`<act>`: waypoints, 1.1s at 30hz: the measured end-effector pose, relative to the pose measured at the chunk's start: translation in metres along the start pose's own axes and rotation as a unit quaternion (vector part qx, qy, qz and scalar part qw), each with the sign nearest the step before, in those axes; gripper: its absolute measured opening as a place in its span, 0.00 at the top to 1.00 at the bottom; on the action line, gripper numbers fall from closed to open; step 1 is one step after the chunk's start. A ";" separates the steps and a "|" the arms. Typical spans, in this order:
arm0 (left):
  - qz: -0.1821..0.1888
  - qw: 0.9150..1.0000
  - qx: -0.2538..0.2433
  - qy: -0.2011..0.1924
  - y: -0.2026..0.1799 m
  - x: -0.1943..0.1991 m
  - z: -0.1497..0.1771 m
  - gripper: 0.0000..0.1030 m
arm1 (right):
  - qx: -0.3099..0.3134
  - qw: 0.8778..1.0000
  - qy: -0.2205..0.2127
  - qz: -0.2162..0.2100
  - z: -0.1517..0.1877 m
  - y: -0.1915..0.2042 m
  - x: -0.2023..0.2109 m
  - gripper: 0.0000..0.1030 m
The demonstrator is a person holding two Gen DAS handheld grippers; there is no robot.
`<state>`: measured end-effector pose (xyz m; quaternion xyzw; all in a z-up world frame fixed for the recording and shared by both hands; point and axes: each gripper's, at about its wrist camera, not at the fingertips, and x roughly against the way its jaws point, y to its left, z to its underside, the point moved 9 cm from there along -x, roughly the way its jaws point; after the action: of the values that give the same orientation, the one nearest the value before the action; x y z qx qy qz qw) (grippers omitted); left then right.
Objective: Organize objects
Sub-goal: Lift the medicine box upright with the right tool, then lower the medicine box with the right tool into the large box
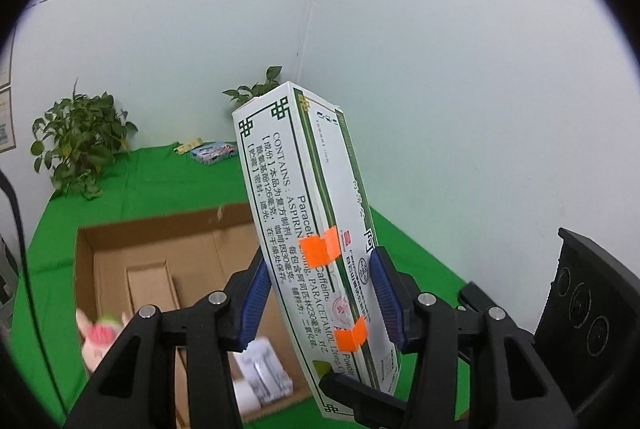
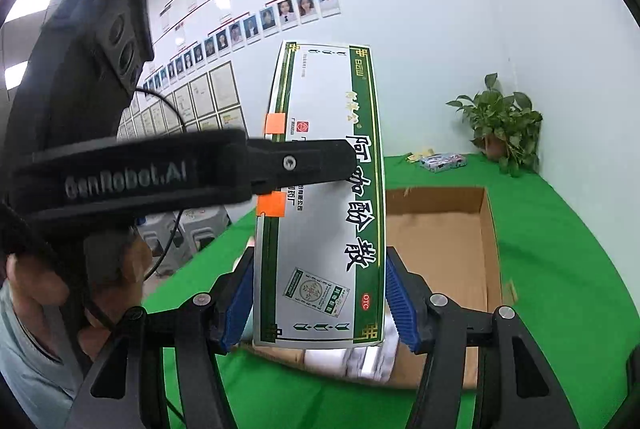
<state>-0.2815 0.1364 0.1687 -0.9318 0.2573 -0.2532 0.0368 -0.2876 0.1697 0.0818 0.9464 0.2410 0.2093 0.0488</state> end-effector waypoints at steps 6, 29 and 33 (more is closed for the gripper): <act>0.025 0.999 -0.001 0.023 0.004 -0.044 -0.042 0.53 | -0.007 1.000 0.014 0.026 -0.038 -0.032 -0.016 0.45; 0.049 0.957 0.128 0.257 0.070 -0.229 0.177 0.53 | -0.118 0.964 0.233 0.048 0.184 -0.129 -0.149 0.45; 0.052 0.949 0.137 0.278 0.069 -0.241 0.194 0.53 | -0.124 0.958 0.254 0.054 0.202 -0.138 -0.153 0.45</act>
<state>-0.3965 0.1852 -0.1228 -0.7956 0.2686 -0.5331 0.1039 -0.3847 0.2203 -0.1853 0.8600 0.1664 0.4736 0.0914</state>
